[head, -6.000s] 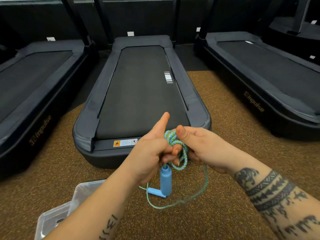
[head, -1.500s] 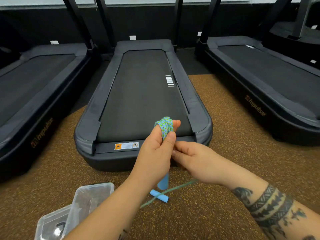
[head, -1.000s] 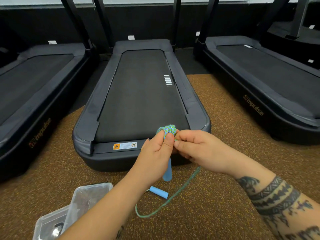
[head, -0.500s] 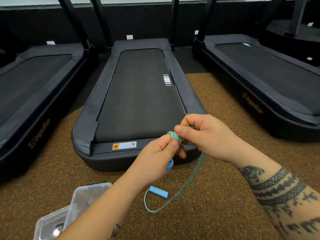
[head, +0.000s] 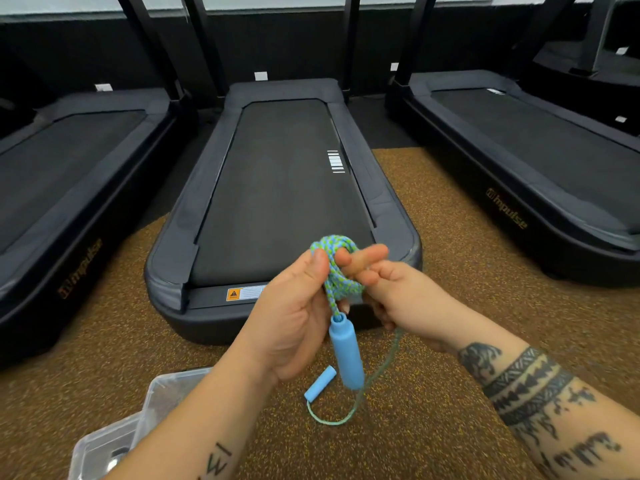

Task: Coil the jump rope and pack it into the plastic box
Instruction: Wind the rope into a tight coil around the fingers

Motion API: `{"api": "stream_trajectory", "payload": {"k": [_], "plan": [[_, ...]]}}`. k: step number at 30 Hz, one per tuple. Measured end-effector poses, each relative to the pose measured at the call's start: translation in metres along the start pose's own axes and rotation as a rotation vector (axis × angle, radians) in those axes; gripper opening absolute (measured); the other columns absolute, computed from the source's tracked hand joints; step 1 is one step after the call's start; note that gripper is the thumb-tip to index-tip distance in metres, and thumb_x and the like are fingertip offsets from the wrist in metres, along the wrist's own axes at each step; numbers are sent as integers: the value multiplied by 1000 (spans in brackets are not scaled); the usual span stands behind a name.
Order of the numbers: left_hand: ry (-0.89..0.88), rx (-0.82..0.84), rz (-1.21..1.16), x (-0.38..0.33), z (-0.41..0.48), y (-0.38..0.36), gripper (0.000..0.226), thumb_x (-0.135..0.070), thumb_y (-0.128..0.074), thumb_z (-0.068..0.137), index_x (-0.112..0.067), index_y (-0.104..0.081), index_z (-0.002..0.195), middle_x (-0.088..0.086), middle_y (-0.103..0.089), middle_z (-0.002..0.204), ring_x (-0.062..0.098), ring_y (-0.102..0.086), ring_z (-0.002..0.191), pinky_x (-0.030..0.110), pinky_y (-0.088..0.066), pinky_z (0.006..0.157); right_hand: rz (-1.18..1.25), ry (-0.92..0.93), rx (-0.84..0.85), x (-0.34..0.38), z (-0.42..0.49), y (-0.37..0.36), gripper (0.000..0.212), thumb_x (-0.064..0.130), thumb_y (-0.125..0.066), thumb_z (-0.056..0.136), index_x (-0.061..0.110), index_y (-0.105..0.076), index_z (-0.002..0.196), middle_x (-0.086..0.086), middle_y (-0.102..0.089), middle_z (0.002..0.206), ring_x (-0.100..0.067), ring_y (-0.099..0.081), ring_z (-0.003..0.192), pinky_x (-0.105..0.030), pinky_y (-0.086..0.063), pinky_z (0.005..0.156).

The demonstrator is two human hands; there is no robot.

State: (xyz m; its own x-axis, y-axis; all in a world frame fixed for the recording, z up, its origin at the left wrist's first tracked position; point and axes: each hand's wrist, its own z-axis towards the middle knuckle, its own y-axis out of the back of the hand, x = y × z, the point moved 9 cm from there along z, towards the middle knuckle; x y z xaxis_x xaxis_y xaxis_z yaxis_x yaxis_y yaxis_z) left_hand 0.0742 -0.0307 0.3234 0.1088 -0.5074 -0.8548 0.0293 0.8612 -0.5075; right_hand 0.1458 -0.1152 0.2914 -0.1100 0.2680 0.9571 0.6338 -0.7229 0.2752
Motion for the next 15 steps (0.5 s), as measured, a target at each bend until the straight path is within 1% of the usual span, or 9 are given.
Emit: {"api": "stream_trajectory", "payload": {"k": [1, 2, 4, 5, 7, 8, 10, 12, 15], "plan": [[-10, -11, 17, -3, 1, 1, 25, -33, -41, 100, -15, -59, 101, 11, -68, 129, 20, -68, 104, 29, -44, 71, -13, -4, 3, -4, 0, -3, 25, 33, -50, 99, 17, -68, 91, -1, -42, 57, -12, -34, 47, -28, -29, 45], [-19, -29, 39, -5, 2, 3, 25, -34, -41, 100, -15, -57, 101, 7, -67, 133, 18, -68, 109, 28, -48, 73, -38, -3, 3, -7, 1, -5, 27, 36, -49, 99, 18, -68, 92, 0, -43, 58, -11, -35, 48, -29, -28, 46], [-34, -76, 95, -7, 5, 10, 26, -35, -43, 98, -14, -58, 105, 0, -65, 136, 15, -65, 119, 30, -53, 81, -119, -1, 14, -10, 0, -8, 29, 42, -48, 97, 24, -67, 82, 7, -45, 55, -9, -36, 47, -30, -29, 49], [-39, -95, 141, -6, 6, 15, 27, -35, -45, 98, -15, -59, 108, -3, -64, 137, 14, -62, 124, 36, -52, 89, -162, -1, 28, -10, -1, -10, 30, 42, -48, 96, 24, -65, 79, 9, -45, 53, -8, -36, 46, -30, -29, 50], [-48, -122, 295, -4, 7, 24, 28, -33, -45, 100, -19, -61, 119, -8, -63, 138, 11, -57, 128, 44, -41, 107, -260, 7, 51, -6, -3, -13, 29, 38, -49, 98, 21, -65, 81, 7, -46, 54, -8, -38, 47, -30, -32, 52], [-54, -134, 387, -4, 7, 27, 29, -31, -44, 102, -20, -61, 123, -10, -63, 138, 8, -56, 130, 42, -38, 113, -323, 22, 61, -3, -5, -14, 29, 37, -49, 99, 20, -65, 83, 5, -46, 55, -8, -39, 47, -31, -34, 53], [-59, -146, 541, -1, 8, 30, 32, -25, -42, 104, -16, -60, 129, -14, -61, 137, 3, -54, 130, 33, -36, 115, -437, 59, 83, 7, -9, -17, 28, 37, -49, 98, 19, -65, 83, 4, -46, 56, -7, -40, 49, -32, -35, 54], [-49, -164, 616, 1, 9, 31, 29, -25, -44, 103, -13, -61, 124, -16, -60, 137, -1, -53, 129, 26, -38, 111, -483, 90, 108, 16, -13, -19, 29, 36, -51, 97, 16, -65, 82, 5, -48, 57, -7, -41, 51, -33, -36, 55], [-25, -171, 649, 6, 9, 31, 32, -35, -49, 93, -18, -65, 116, -15, -66, 129, 2, -59, 122, 28, -45, 105, -430, 133, 149, 29, -19, -23, 30, 37, -53, 96, 14, -65, 80, 4, -48, 59, -10, -42, 54, -36, -38, 55]]}}
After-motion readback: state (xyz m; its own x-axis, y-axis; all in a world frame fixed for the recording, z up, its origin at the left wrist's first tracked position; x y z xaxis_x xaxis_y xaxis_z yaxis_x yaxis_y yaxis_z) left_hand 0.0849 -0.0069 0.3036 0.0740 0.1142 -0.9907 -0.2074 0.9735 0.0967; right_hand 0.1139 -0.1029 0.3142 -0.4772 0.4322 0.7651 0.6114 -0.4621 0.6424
